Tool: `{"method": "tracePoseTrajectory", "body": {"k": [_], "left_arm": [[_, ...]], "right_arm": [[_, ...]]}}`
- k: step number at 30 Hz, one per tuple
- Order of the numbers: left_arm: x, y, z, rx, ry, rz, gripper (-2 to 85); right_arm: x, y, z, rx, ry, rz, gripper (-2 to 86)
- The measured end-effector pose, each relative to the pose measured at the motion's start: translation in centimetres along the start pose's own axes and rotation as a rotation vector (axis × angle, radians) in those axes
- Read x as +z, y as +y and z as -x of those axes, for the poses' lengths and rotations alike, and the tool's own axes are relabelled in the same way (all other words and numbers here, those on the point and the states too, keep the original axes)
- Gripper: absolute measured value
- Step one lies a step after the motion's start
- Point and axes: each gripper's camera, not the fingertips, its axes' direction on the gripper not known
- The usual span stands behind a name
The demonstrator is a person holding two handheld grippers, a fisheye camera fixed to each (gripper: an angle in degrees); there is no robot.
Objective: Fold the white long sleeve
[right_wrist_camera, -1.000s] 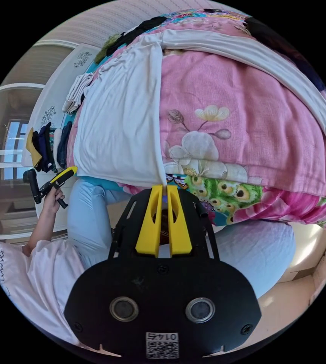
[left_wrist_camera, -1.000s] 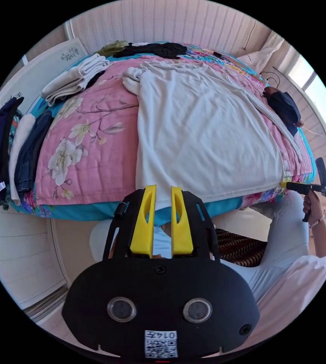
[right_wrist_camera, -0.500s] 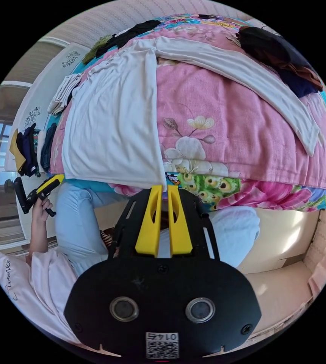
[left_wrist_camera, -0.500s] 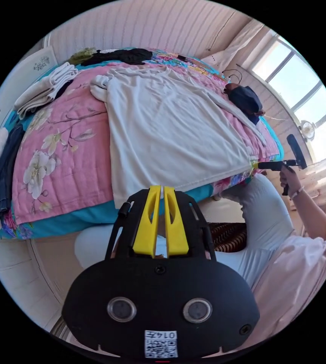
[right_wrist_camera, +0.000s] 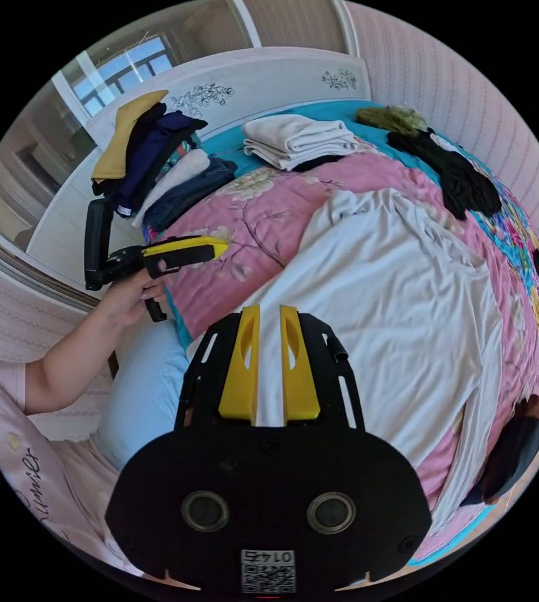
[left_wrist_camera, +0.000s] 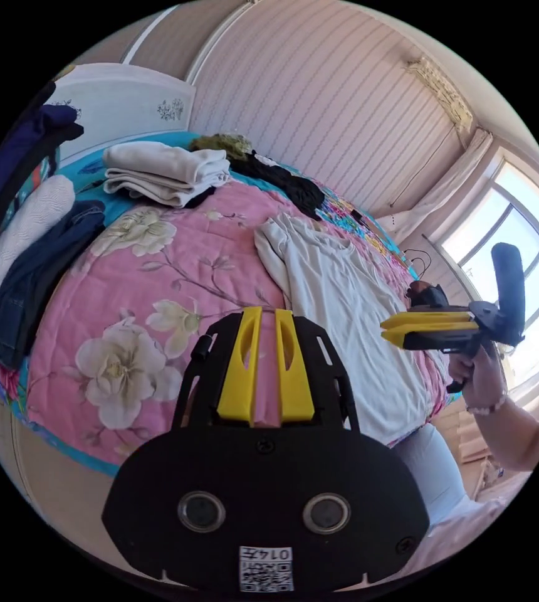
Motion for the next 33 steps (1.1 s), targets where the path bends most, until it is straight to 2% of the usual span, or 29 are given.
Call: {"method": "tracePoseTrajectory", "body": {"k": [2, 6, 9, 12, 13, 19, 22, 26, 29, 33], "left_arm": [[2.9, -4.1, 1.7, -0.077, 0.075, 0.103, 6.3], [4.7, -8.2, 2.9, -0.126, 0.129, 0.133, 7.5], [6.2, -10.6, 3.1, -0.104, 0.095, 0.195, 7.3], [5.9, -12.2, 3.4, -0.100, 0.154, 0.193, 3.0], [5.3, -12.6, 3.5, -0.095, 0.187, 0.182, 0.3], [-1.6, -14.5, 5.3, -0.047, 0.201, 0.105, -0.9], [-6.2, -16.3, 7.0, -0.043, 0.124, 0.067, -0.9], [-10.7, -19.3, 10.5, -0.054, -0.114, 0.036, -0.4], [-12.3, -19.2, 12.8, -0.135, -0.099, 0.061, 1.8], [-15.3, -15.6, 10.0, -0.027, -0.040, 0.069, 3.6]], "right_arm": [[5.5, -2.3, 1.9, -0.047, 0.034, 0.037, 5.9], [12.4, -3.5, 1.9, -0.049, 0.116, 0.103, 6.8], [15.5, -3.6, -0.3, -0.003, 0.075, 0.087, 7.2], [18.3, -3.7, -2.7, 0.035, 0.023, 0.088, 7.3], [19.2, -3.7, -3.5, 0.041, 0.018, 0.083, 7.3], [24.0, -4.6, -6.2, 0.025, -0.002, 0.060, 7.3], [26.0, -5.3, -6.6, 0.004, -0.024, 0.049, 7.3], [28.9, -5.8, -6.5, -0.042, -0.053, 0.042, 7.4], [31.7, -5.8, -6.6, -0.061, -0.061, 0.085, 7.4], [34.5, -4.8, -7.3, -0.073, -0.076, 0.113, 7.6]]}}
